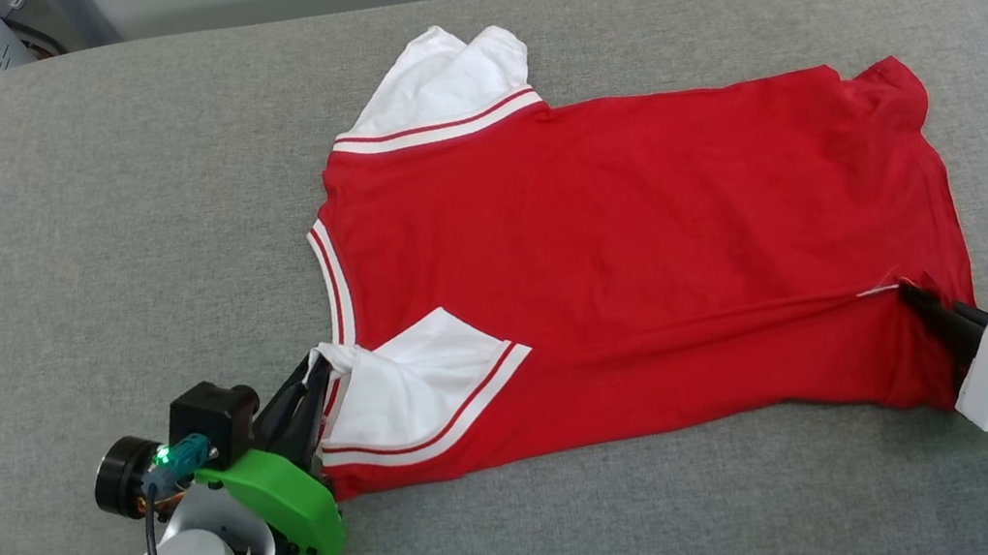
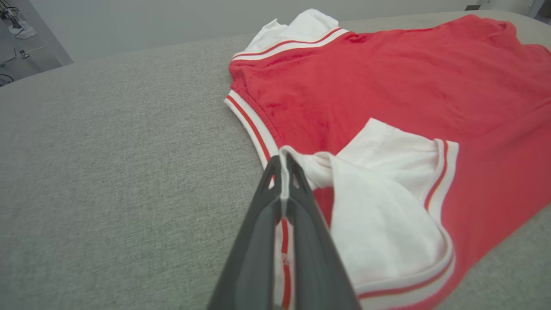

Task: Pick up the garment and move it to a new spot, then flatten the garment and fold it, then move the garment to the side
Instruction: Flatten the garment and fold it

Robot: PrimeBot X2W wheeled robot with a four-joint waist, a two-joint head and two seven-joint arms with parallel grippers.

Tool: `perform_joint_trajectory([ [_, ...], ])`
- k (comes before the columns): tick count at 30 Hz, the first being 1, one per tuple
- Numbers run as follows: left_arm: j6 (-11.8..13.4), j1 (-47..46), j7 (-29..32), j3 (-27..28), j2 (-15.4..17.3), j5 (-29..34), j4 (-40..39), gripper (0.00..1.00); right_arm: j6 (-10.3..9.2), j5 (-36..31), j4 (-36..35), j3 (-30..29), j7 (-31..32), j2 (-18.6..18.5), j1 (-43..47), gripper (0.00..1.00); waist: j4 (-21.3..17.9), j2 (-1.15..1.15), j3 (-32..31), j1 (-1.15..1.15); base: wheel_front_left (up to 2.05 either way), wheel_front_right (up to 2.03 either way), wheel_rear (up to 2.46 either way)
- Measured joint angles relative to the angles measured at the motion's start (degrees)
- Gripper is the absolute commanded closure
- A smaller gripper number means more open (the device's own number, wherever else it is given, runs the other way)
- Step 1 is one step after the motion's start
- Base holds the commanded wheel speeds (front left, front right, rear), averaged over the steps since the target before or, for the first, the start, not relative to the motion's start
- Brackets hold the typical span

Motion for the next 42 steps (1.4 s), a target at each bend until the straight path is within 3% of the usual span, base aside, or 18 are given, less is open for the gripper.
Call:
perform_joint_trajectory([
  [2,-0.5,-0.8,0.0,-0.3,-0.7,0.0,1.9,1.0,0.0,-0.5,1.0,0.1,-0.4,0.3,-0.2,1.0,-0.1,0.0,0.2,0.0,0.0,0.0,0.0],
  [3,-0.6,-1.2,0.0,-0.4,-1.1,0.1,2.8,0.4,0.0,-1.0,1.5,0.1,-0.7,0.4,-0.2,0.98,-0.2,0.0,0.2,0.0,0.0,0.0,0.0],
  [4,-0.7,-1.6,0.0,-0.4,-1.5,0.5,3.6,0.0,0.0,-1.6,2.0,0.1,-1.1,0.4,-0.2,0.0,-0.2,0.0,0.1,0.0,0.0,0.0,0.0],
  [9,-0.6,-2.4,0.0,1.3,-3.3,2.0,5.4,0.0,0.0,-1.8,2.4,0.0,-3.5,1.5,-0.8,0.0,-0.1,0.0,-0.6,0.0,0.0,0.0,0.0],
  [15,0.0,-0.6,0.0,8.5,-4.6,1.5,2.7,0.0,0.0,-3.7,-1.6,0.8,-7.5,0.6,-0.8,0.0,0.1,0.0,-2.5,0.0,0.0,0.0,0.0],
  [21,1.3,7.1,0.0,17.0,-6.3,0.9,-4.5,0.0,0.0,-10.8,-6.3,0.0,-9.8,-1.0,2.5,0.0,0.4,0.0,-5.0,0.0,0.0,0.0,0.0],
  [24,1.3,11.2,0.0,18.5,-7.2,1.0,-7.5,0.0,0.0,-14.2,-7.9,-2.0,-9.1,-0.4,5.2,0.0,0.6,0.0,-6.2,0.0,0.0,0.0,0.0],
  [29,1.9,17.0,1.0,18.0,-7.6,0.9,-9.7,0.0,0.0,-19.1,-10.3,-5.8,-4.3,2.9,9.0,0.0,0.8,0.0,-7.6,0.0,0.0,0.0,0.0],
  [35,2.8,20.1,9.1,14.6,-7.4,0.5,-12.0,0.0,0.0,-23.4,-14.2,-10.7,2.2,9.1,12.1,0.0,0.6,0.0,-7.8,0.0,0.0,0.0,0.0],
  [42,5.7,20.2,14.8,13.8,-7.1,-0.1,-11.8,0.0,0.0,-25.5,-17.9,-12.0,5.0,12.1,13.1,0.0,-0.2,0.0,-6.9,0.0,0.0,0.0,0.0],
])
